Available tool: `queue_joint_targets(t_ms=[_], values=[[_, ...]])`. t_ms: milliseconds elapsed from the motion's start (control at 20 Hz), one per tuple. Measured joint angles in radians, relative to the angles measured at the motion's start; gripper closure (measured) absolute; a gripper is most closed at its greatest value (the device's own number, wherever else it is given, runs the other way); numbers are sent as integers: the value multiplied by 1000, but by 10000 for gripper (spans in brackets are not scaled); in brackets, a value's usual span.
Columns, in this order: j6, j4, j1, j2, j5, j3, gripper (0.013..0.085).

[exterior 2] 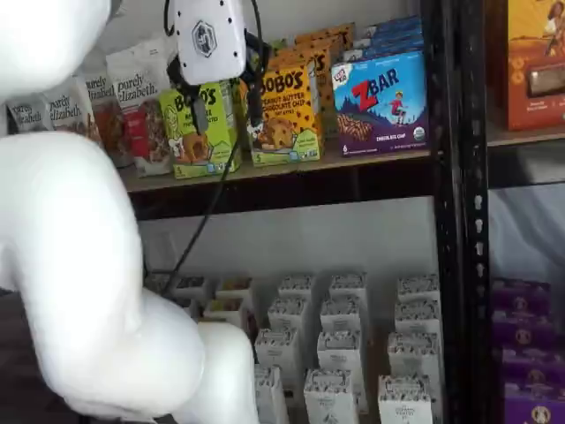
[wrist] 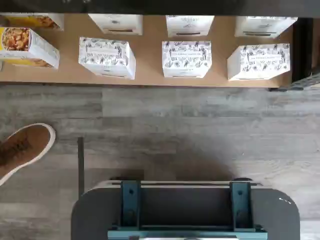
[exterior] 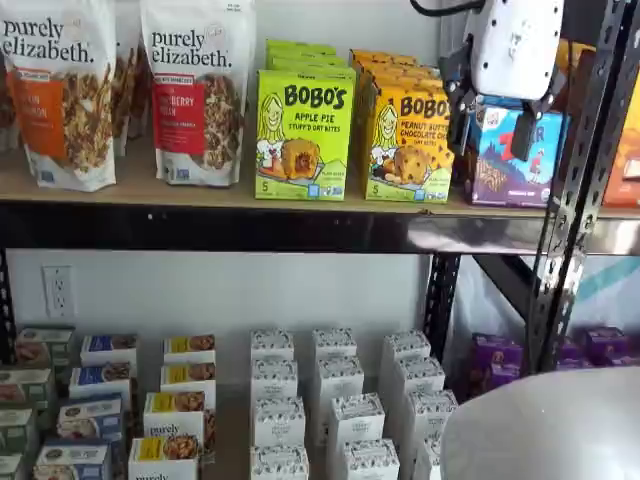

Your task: Pick up the orange box on the top shelf, the fifth box from the left

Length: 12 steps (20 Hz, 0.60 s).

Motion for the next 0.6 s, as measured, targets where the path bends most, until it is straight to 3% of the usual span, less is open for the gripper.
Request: queue_joint_targets(t_ms=[150, 600], values=[[23, -61, 44, -44, -79, 43, 130], [39, -100, 69, -44, -97, 49, 130]])
